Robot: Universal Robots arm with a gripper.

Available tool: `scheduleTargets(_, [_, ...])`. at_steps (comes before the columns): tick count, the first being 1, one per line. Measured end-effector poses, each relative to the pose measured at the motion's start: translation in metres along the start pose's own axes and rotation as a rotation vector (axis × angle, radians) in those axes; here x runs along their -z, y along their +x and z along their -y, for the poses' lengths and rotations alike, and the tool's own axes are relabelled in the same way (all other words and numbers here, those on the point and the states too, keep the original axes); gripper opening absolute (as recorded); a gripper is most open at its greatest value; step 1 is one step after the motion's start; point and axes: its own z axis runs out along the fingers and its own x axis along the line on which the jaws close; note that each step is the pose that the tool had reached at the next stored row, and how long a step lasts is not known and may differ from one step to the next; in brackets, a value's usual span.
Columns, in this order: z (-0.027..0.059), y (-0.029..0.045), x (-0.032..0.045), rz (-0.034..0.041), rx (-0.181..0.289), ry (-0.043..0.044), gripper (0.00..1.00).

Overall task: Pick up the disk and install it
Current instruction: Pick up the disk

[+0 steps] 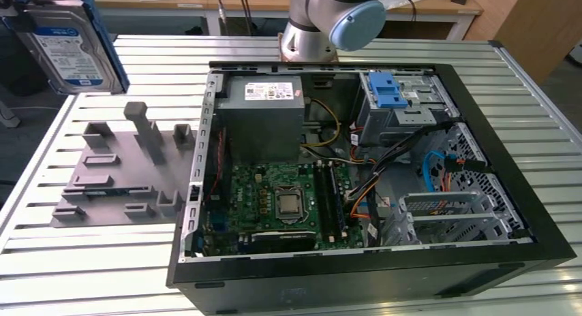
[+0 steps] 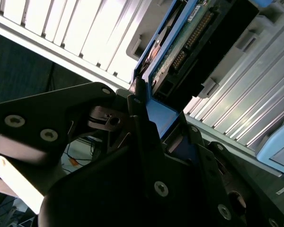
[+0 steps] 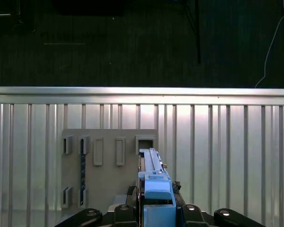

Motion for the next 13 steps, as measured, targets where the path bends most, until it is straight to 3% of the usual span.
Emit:
scheduleTargets(6, [0.0000,-0.0001,0.0090,0.0000,0.000,-0.0001,0.36])
scheduleTargets(13, [-0.0001,-0.0004,0.0244,0.0004,0.000,0.0000,0.36])
